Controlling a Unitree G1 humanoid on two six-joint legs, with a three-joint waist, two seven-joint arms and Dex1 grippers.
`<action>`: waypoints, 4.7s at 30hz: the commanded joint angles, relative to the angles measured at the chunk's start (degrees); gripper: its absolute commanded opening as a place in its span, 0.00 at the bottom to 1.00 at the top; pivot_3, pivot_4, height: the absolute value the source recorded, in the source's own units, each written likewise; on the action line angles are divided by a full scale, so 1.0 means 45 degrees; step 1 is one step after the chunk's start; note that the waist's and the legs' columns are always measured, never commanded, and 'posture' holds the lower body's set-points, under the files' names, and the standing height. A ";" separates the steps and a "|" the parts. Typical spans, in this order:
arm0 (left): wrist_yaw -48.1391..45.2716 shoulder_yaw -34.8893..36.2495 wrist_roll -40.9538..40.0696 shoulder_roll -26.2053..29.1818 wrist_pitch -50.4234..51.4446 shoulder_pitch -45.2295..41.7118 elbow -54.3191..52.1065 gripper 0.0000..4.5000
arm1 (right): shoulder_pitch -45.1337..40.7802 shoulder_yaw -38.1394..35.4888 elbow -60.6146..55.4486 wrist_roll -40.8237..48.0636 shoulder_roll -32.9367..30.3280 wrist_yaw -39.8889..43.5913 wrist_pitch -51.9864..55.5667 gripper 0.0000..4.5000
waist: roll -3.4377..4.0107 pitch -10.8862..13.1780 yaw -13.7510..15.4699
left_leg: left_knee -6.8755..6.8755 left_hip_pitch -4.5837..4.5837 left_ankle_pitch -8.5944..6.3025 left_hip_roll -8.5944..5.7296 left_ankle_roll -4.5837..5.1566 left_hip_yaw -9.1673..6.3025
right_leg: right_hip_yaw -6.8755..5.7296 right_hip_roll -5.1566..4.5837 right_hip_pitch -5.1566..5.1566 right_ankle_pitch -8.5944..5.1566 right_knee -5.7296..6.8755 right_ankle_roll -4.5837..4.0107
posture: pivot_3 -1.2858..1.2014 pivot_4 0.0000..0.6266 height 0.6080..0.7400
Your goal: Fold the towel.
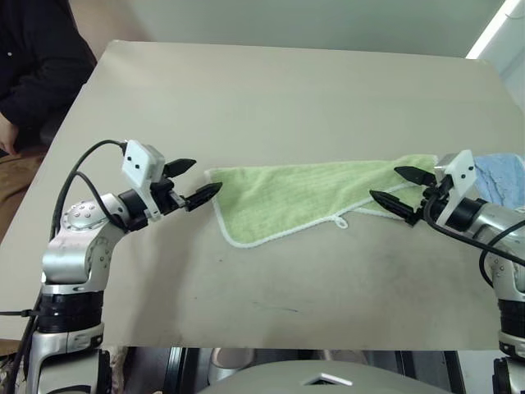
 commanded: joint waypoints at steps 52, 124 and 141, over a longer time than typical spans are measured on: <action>-0.8521 -0.7477 0.5151 0.1294 -0.6815 -0.4422 0.3396 1.00 | -0.0063 -0.0883 0.0052 -0.0301 -0.0680 -0.0359 -0.0924 0.99 | 0.0001 0.0000 0.0040 | 0.0001 -0.0058 -0.0024 0.0007 0.0028 -0.0016 | -0.0004 -0.0001 -0.0033 0.0000 -0.0029 0.0003 | 0.52 0.24 1.00; -0.9138 -0.6502 0.4076 0.1381 -0.5153 -0.4510 0.2483 1.00 | -0.1560 0.0067 0.3331 -0.2230 -0.2126 0.0915 -0.3301 1.00 | 0.0030 -0.0007 0.0028 | 0.0010 -0.0051 -0.0005 0.0006 0.0072 0.0011 | 0.0014 -0.0010 -0.0034 0.0025 -0.0019 0.0048 | 0.52 0.24 1.00; -0.8897 -0.7912 0.6579 0.1840 -0.7322 -0.4763 0.3859 1.00 | -0.1574 0.0265 0.2868 -0.2195 -0.1581 0.0783 -0.3068 1.00 | 0.0037 -0.0012 0.0012 | 0.0010 -0.0046 -0.0008 0.0007 0.0079 0.0011 | 0.0016 -0.0012 -0.0032 0.0024 -0.0018 0.0046 | 0.52 0.24 1.00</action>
